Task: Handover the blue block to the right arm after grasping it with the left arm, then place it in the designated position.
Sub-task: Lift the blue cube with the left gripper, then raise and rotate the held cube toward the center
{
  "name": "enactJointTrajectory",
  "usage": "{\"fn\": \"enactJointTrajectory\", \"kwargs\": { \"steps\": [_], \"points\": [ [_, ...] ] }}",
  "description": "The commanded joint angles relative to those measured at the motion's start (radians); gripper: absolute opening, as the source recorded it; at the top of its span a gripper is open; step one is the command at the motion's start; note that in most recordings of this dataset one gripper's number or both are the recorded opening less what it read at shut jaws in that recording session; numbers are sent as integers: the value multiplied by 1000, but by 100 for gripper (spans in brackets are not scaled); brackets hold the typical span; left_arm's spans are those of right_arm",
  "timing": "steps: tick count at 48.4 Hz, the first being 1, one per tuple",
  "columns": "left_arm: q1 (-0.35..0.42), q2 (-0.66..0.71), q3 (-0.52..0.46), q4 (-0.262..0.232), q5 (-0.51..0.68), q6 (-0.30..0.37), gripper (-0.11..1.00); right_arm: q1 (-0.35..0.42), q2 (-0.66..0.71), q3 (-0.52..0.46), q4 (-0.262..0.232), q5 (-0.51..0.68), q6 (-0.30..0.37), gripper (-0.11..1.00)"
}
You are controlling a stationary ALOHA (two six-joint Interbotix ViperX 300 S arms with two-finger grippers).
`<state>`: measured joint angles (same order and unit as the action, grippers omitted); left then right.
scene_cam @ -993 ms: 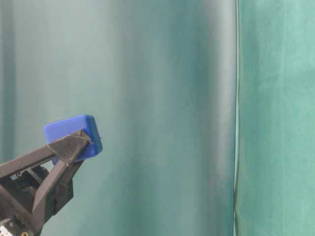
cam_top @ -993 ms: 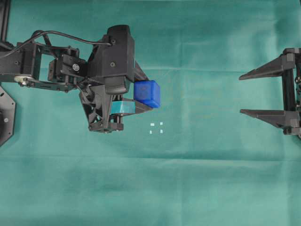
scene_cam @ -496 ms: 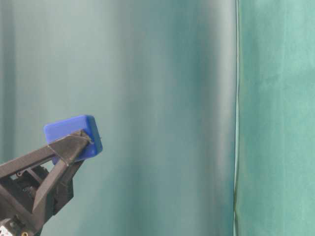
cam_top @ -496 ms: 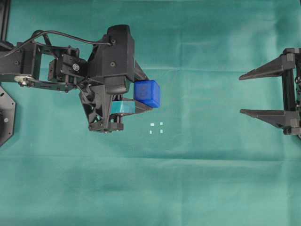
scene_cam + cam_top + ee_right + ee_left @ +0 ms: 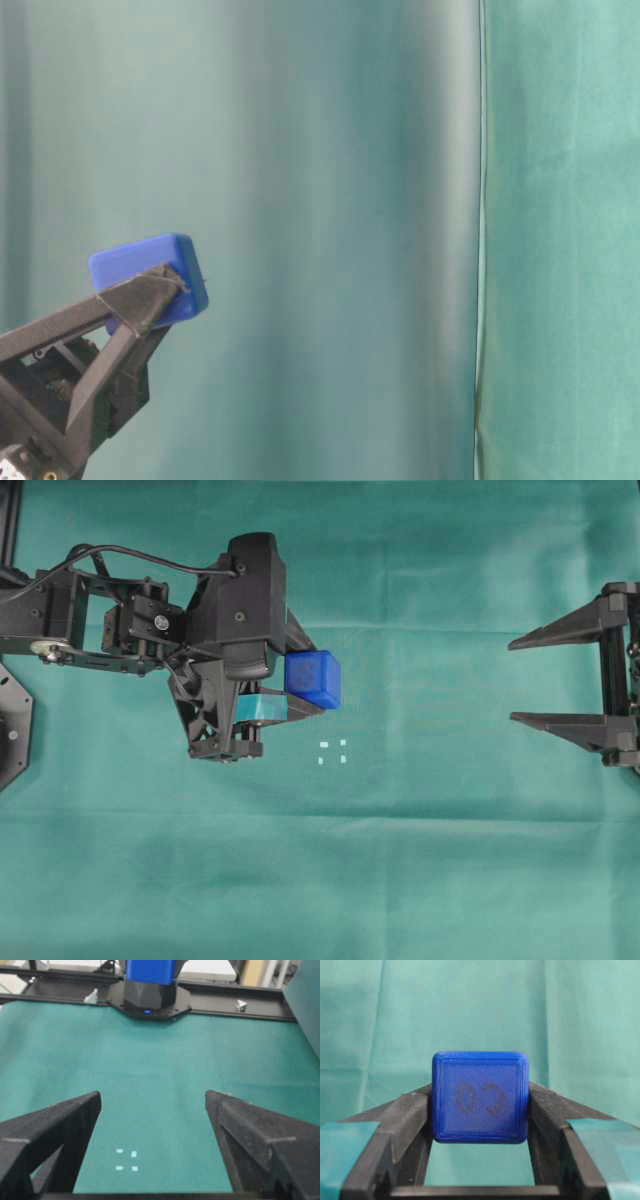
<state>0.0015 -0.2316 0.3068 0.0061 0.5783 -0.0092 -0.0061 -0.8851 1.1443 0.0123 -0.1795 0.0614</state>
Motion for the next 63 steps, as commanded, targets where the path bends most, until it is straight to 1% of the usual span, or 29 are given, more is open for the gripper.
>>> {"fn": "enactJointTrajectory", "kwargs": {
  "steps": [1, 15, 21, 28, 37, 47, 52, 63],
  "points": [
    [3, -26, -20, 3, -11, 0, 47, -2, 3, -20, 2, -3, 0, 93],
    [2, -28, -17, 3, -12, -2, 47, -2, 3, -20, 2, -3, 2, 93],
    [2, -40, 0, 2, -38, -2, 47, -2, 3, -20, 0, -3, 0, 93],
    [0, -72, 61, 2, -152, -2, 47, -2, 3, -18, -2, -6, -2, 93],
    [0, -126, 178, 0, -374, -3, 47, -2, 3, -20, -12, -14, -5, 93],
    [0, -167, 276, -3, -578, -6, 47, -2, 3, -20, -29, -34, -6, 93],
    [0, -178, 310, -8, -627, -9, 47, -2, 3, -20, -31, -34, -6, 93],
    [0, -179, 313, -8, -627, -12, 47, -2, 3, -20, -31, -34, -6, 93]
  ]
}}
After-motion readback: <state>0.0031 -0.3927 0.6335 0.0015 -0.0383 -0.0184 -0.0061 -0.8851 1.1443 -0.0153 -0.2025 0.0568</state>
